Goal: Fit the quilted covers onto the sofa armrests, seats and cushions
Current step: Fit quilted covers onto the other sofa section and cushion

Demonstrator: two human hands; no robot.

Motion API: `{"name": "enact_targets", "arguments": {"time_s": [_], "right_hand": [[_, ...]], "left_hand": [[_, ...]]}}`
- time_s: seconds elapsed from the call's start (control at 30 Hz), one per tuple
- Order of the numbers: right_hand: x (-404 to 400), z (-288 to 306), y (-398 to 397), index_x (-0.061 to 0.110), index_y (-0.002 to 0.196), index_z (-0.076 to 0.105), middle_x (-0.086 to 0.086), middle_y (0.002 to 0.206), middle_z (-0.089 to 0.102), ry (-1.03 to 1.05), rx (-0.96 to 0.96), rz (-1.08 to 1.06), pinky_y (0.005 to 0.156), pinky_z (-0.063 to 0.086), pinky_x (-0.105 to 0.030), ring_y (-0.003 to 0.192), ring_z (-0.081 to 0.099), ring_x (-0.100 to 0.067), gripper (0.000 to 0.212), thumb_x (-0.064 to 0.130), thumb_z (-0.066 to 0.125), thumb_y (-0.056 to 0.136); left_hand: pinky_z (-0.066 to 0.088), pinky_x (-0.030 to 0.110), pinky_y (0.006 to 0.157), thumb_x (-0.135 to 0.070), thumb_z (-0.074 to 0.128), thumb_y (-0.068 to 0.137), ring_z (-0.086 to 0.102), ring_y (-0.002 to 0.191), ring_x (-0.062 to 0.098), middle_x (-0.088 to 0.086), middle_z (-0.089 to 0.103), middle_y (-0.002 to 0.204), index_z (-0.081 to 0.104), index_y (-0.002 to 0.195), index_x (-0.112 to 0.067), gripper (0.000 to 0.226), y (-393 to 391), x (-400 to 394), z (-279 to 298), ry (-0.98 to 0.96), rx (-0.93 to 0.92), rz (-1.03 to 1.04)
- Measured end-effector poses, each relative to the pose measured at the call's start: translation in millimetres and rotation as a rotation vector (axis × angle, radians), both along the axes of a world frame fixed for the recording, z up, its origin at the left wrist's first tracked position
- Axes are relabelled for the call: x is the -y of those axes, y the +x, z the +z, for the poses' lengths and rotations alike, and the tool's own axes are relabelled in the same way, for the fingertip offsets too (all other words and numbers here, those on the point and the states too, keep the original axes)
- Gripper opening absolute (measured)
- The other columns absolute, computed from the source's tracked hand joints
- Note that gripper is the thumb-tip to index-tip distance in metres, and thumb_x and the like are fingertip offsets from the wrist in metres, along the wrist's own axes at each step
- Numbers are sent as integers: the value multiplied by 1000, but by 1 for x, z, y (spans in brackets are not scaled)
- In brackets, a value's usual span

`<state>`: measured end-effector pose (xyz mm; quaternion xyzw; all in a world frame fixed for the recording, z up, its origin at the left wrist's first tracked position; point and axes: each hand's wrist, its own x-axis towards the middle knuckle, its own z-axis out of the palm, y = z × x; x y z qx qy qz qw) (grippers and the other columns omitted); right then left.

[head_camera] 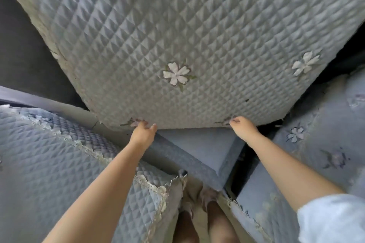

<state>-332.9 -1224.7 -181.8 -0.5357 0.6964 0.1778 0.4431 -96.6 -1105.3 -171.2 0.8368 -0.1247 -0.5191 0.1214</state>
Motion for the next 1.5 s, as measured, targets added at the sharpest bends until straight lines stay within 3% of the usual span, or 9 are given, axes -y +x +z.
{"name": "enact_targets", "arguments": {"time_s": [0.27,0.43,0.57,0.77,0.9,1.07,1.2,1.37,1.5], "right_hand": [[-11,-96,-53,5,134,39,-14,140,39,79,358,-987,88,44,-36,124,42,-26,43,0,44,91],[-18,-135,-76,1,130,40,-17,138,39,82,652,-1346,101,35,-44,134,33,-31,39,3,32,92],[-3,-161,-74,5,90,53,-10,97,53,90,822,-1386,100,36,-43,108,47,-29,43,-4,32,53],[3,-191,-61,5,83,55,-10,86,56,51,893,-1492,75,47,-34,79,53,-25,45,-11,28,50],[9,-193,-56,8,63,48,-6,64,55,-28,862,-1590,81,47,-36,72,51,-23,36,-6,21,42],[6,-189,-58,9,62,45,-3,55,58,-62,839,-1607,97,40,-40,74,51,-22,35,-2,19,43],[-28,-165,-67,11,74,54,-5,77,54,-12,777,-1568,85,46,-37,79,52,-23,50,-3,19,42],[-90,-113,-58,8,66,48,-4,70,46,108,684,-1576,62,42,-28,65,44,-18,40,-4,17,43],[-147,-78,-45,8,72,52,-5,80,52,213,636,-1596,93,42,-33,73,48,-22,46,-6,18,44]], "left_hand": [[44,40,92,-46,22,98,52,119,28,14,49,134,25,143,-14,55,-58,10,-89,-74,-221,950],[37,36,94,-10,28,96,42,127,25,12,49,128,44,122,-8,31,-88,5,-141,-304,-473,1175],[38,35,91,7,28,89,52,102,18,2,53,84,49,76,-11,31,-105,19,-170,-324,-488,967],[43,30,90,15,28,84,55,78,16,3,63,71,55,77,-9,36,-115,37,-197,-462,-622,1204],[45,29,81,13,22,48,51,77,21,4,55,80,51,71,-8,43,-121,45,-198,-530,-608,1403],[47,30,72,9,22,43,53,80,23,3,55,84,55,77,-10,52,-125,42,-185,-504,-554,1413],[48,32,81,11,21,43,53,78,22,3,56,82,54,74,-10,49,-129,13,-151,-468,-504,1381],[47,32,77,11,23,43,52,75,22,2,59,70,48,54,-9,33,-122,-51,-96,-434,-409,1393],[41,27,67,7,28,43,47,65,19,-3,57,52,49,37,-13,30,-109,-102,-52,-429,-355,1343]]}}
